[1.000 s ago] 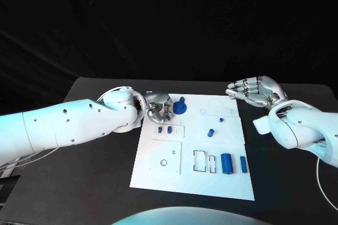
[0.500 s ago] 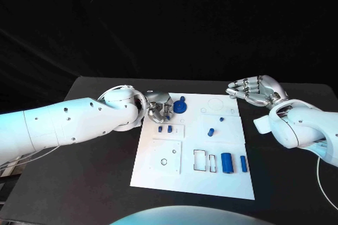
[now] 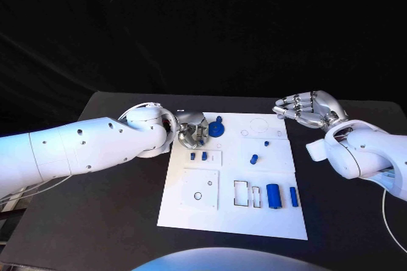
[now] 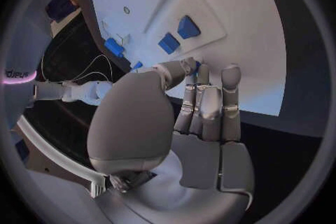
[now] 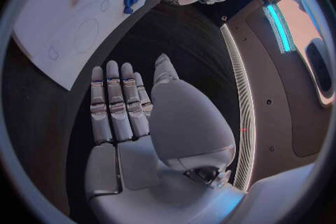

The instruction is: Assemble the parts on the task board

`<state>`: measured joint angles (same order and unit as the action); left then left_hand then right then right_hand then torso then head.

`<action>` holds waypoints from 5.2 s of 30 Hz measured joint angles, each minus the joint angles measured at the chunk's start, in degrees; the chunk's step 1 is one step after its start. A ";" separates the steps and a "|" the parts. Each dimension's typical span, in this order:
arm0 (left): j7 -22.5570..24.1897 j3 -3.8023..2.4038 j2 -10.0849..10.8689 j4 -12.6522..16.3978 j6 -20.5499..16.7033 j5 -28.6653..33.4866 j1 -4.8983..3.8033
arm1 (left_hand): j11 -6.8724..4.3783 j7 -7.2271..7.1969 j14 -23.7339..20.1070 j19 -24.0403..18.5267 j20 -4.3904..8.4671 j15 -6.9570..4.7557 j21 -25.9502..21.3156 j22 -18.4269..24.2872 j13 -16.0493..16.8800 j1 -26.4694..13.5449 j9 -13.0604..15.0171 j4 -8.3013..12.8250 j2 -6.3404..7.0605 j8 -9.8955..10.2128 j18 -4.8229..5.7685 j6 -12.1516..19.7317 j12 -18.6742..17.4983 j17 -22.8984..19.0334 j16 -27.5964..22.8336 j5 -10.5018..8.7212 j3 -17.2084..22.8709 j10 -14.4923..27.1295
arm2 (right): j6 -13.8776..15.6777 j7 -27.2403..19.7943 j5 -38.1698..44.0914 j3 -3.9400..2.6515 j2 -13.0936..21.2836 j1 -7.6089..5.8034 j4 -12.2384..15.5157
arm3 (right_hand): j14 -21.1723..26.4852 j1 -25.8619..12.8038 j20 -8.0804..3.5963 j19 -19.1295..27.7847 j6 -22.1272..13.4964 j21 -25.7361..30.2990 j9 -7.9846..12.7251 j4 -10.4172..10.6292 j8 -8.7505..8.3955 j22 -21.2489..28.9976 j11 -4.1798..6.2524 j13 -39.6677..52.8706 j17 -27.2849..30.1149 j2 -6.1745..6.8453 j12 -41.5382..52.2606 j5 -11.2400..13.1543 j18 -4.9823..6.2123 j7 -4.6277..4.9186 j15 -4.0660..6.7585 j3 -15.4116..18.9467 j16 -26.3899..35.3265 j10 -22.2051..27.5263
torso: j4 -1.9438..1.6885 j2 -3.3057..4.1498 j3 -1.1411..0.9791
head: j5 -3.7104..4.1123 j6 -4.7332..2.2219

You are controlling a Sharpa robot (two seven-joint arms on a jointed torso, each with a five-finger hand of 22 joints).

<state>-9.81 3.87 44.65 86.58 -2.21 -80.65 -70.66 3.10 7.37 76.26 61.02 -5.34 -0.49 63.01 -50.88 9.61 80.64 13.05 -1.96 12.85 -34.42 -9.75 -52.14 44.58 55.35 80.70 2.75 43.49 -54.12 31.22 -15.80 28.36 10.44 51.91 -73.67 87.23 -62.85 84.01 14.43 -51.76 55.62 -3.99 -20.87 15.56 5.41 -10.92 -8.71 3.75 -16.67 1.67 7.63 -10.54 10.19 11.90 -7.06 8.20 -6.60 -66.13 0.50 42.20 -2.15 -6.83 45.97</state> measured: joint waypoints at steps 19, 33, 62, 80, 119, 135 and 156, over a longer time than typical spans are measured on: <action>0.02 0.00 -0.23 -0.44 0.52 0.29 -0.04 | 0.29 0.50 0.00 -0.22 -0.21 0.00 -0.54 1.05 -0.65 -1.21 -0.59 0.41 1.21 2.84 0.00 1.97 -2.00 -0.07 0.28 0.06 0.08 -0.29 | 0.01 -0.02 0.00 0.00 0.07 0.00 0.01 | 0.00 0.00 0.00 0.00 0.00 0.00 0.00 0.00 0.00 -0.01 0.00 0.00 0.00 0.00 0.00 0.00 0.00 0.00 0.00 0.00 0.00 0.00 | 0.03 0.00 -0.04 | 0.05 -0.04; -0.01 0.09 -0.10 -0.39 0.51 0.40 0.06 | 0.72 0.58 -1.85 -2.52 -0.39 0.61 -3.00 3.98 -1.10 -2.19 -0.67 0.21 1.71 3.69 -0.01 2.70 -3.32 -4.02 -0.46 0.10 -0.42 0.15 | 0.00 -0.02 0.00 0.00 -0.03 0.00 -0.22 | 0.00 0.00 0.00 0.00 0.00 0.00 0.00 0.00 0.00 -0.01 0.00 0.00 0.04 0.00 0.00 0.00 0.00 0.00 0.00 0.00 0.00 0.00 | -0.02 0.03 0.01 | 0.00 0.10; -0.35 0.04 0.17 -0.28 0.95 0.42 0.16 | 2.84 -0.03 -4.72 -4.22 -1.52 2.25 -5.60 6.45 -0.76 -3.69 -1.78 -0.26 3.22 8.25 -0.01 7.41 -3.51 -8.03 -1.35 0.10 -2.64 6.21 | 0.03 0.06 0.00 0.00 -0.20 0.00 -0.50 | 0.00 0.23 0.00 0.00 0.22 0.00 0.06 0.00 0.00 0.17 0.00 0.00 0.15 0.23 0.00 0.00 0.00 0.21 0.00 0.00 0.00 0.00 | 0.01 0.00 -0.02 | -0.20 0.14; -0.54 -0.23 1.64 -0.07 0.58 0.26 0.21 | 4.59 -0.33 -8.51 -4.28 -2.84 3.77 -6.31 7.20 -1.06 -3.68 -2.06 -0.09 3.22 9.89 -0.01 7.70 -2.51 -16.49 -3.71 0.09 -3.89 14.73 | 0.05 0.05 0.00 0.00 -0.12 0.01 -0.64 | 0.00 0.22 0.00 0.00 0.22 0.00 0.05 0.00 0.00 0.26 -0.13 0.00 0.23 0.23 0.00 0.00 0.00 0.20 0.00 0.00 0.00 0.13 | 0.07 -0.01 -0.04 | -0.27 -0.07; 23.27 -1.50 11.69 1.44 -10.37 57.21 0.18 | 2.80 2.13 -20.07 -7.91 -2.54 2.65 -16.37 14.34 -5.97 -3.78 -1.15 -1.04 0.88 9.88 -0.01 2.13 -12.11 -35.49 -23.59 0.09 -7.56 -2.42 | -12.66 13.21 33.85 0.01 -0.07 0.06 -1.02 | -21.10 5.38 -9.90 -20.41 5.60 -31.81 1.92 0.55 -0.55 -21.07 4.88 1.33 -46.04 12.98 -3.31 -0.33 -0.02 -3.72 8.40 -23.55 -60.71 -8.13 | 0.23 -0.08 -0.09 | 2.68 -2.27; 29.08 -1.48 11.62 2.16 -9.31 68.13 0.20 | 2.64 2.34 -18.76 -6.23 -2.34 2.49 -17.36 15.56 -5.92 -2.77 -1.00 -0.41 -0.26 9.88 -0.01 1.13 -16.14 -35.75 -24.80 0.09 -8.48 -4.88 | -12.87 20.33 52.60 0.04 -2.03 0.78 1.65 | -21.28 3.52 -9.22 -22.74 5.53 -46.81 1.04 0.37 -0.55 -36.70 4.30 1.55 -55.72 14.24 -3.35 -0.10 -1.00 -3.66 7.77 -26.67 -71.38 -6.53 | 0.08 0.02 0.02 | 3.21 -2.18; 29.58 -1.48 11.65 2.13 -8.41 69.74 0.20 | 2.84 2.34 -18.60 -5.82 -2.35 2.64 -17.58 15.68 -5.92 -2.76 -1.01 -0.41 -0.26 10.16 0.00 1.13 -17.07 -35.74 -25.02 0.09 -8.79 -5.08 | -13.46 24.94 59.82 -0.25 -3.22 1.14 2.52 | -21.23 3.41 -9.48 -22.47 7.99 -50.16 -0.25 -0.62 1.15 -40.63 5.44 1.99 -56.32 14.13 -3.03 -0.10 -1.78 -4.44 7.82 -32.32 -72.89 -8.76 | 0.07 0.00 0.02 | 4.02 -1.67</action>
<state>19.78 2.39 56.30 88.71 -10.62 -10.91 -70.46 5.94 9.71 57.66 55.20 -7.69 2.15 45.43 -35.21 3.69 77.88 12.04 -2.37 12.59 -24.26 -9.75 -51.01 27.50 19.62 55.68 2.85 34.70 -59.20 17.76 9.13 88.18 10.20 48.69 -72.52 89.75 -84.08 87.42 4.96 -74.24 63.61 -54.15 -21.12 14.94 6.57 -51.56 -3.27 5.74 -72.99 15.80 4.60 -10.64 8.41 7.46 0.76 -24.12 -79.49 -74.90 0.57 42.20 -2.13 -2.82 44.30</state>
